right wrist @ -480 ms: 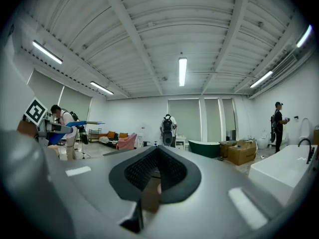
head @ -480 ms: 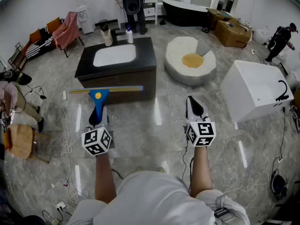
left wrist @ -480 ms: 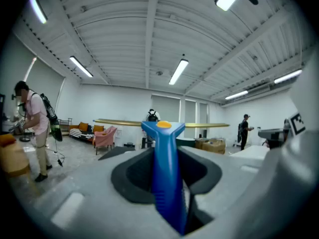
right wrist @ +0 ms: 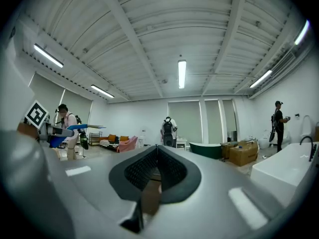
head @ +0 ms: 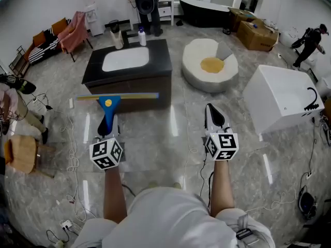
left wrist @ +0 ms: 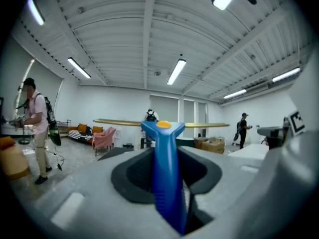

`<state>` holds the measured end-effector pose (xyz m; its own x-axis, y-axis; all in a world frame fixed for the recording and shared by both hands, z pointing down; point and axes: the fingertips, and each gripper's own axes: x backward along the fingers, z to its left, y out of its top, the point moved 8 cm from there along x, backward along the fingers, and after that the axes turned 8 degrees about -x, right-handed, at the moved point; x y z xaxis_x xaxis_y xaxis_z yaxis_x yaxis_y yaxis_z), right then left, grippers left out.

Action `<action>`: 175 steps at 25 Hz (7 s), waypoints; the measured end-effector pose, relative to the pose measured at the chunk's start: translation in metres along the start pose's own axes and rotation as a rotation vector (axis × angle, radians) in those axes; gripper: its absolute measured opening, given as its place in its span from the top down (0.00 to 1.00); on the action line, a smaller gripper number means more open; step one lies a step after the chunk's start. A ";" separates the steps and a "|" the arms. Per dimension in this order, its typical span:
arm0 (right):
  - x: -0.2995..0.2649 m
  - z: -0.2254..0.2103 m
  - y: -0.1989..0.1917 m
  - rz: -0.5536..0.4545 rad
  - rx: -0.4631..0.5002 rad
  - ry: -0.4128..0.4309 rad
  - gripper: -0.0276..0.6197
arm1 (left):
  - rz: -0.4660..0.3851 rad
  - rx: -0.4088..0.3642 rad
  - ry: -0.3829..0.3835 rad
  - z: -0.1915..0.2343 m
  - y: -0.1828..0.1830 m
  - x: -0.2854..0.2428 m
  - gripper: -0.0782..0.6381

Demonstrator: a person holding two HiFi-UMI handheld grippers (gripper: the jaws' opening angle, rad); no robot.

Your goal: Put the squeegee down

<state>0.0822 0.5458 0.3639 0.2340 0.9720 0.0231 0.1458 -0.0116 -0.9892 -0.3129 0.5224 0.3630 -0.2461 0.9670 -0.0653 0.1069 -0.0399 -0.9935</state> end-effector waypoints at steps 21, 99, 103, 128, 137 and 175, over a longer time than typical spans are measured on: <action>-0.034 -0.093 -0.013 0.037 -0.016 0.051 0.95 | 0.023 -0.023 0.036 -0.069 -0.002 -0.061 0.71; -0.823 -0.329 -0.058 0.189 -0.063 0.137 0.95 | 0.284 0.075 0.002 0.041 -0.059 -0.878 0.71; -0.831 -0.328 -0.063 0.200 -0.064 0.130 0.95 | 0.311 0.083 -0.012 0.042 -0.071 -0.889 0.71; -0.842 -0.334 -0.074 0.223 -0.054 0.084 0.95 | 0.596 0.083 -0.065 0.011 -0.187 -0.947 0.71; -0.835 -0.353 -0.080 0.251 -0.044 0.065 0.95 | 0.689 0.072 -0.059 -0.009 -0.215 -0.952 0.71; -0.830 -0.353 -0.082 0.254 -0.046 0.061 0.95 | 0.727 0.036 -0.110 -0.010 -0.227 -0.944 0.63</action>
<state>0.2149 -0.3431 0.4763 0.3261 0.9205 -0.2154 0.1178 -0.2657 -0.9568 -0.0951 -0.3794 0.6509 -0.2200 0.6624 -0.7162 0.2486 -0.6718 -0.6977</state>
